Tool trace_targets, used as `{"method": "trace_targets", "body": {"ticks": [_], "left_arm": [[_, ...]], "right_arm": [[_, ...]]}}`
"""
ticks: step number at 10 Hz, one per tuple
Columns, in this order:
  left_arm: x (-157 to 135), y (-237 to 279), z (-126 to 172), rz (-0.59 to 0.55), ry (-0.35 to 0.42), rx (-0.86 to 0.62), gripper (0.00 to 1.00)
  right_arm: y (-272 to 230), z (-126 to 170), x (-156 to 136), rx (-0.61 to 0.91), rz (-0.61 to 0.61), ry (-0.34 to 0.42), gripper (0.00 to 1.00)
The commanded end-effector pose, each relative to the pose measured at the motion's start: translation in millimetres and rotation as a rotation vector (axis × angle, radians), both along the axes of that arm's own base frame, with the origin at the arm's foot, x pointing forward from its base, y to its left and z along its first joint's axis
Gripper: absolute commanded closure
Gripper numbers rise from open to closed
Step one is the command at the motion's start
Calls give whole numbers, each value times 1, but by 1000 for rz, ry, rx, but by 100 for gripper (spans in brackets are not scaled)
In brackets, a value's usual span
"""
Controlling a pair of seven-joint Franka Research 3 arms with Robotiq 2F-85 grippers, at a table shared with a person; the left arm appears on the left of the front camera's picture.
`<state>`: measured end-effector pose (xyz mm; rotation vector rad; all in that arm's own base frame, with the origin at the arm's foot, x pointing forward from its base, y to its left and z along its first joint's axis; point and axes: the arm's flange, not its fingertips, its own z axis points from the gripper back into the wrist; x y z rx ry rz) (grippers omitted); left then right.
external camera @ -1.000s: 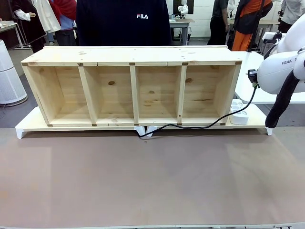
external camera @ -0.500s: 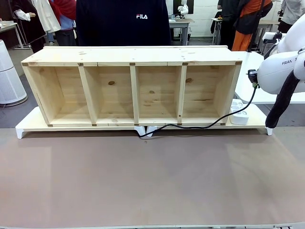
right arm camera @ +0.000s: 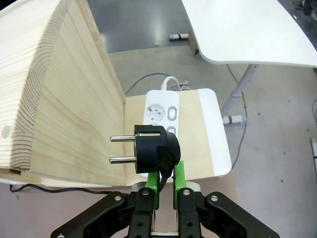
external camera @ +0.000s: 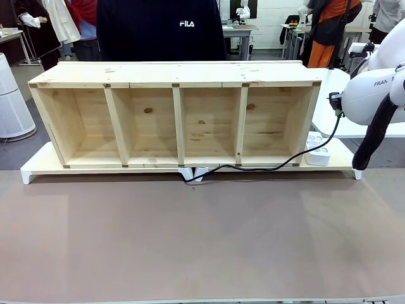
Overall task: Perform cable management.
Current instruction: Release the Power Cable when the human grasps it.
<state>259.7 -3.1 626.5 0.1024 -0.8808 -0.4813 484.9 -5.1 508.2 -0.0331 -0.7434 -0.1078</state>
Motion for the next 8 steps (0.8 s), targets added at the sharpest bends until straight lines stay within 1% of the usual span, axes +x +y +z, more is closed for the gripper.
{"method": "trace_targets", "body": {"ticks": [1,8], "left_arm": [[0,0,0,1,-1,0,0],[0,0,0,1,-1,0,0]], "right_arm": [[0,0,0,2,-3,-1,84],[0,0,0,2,-3,-1,84]]}}
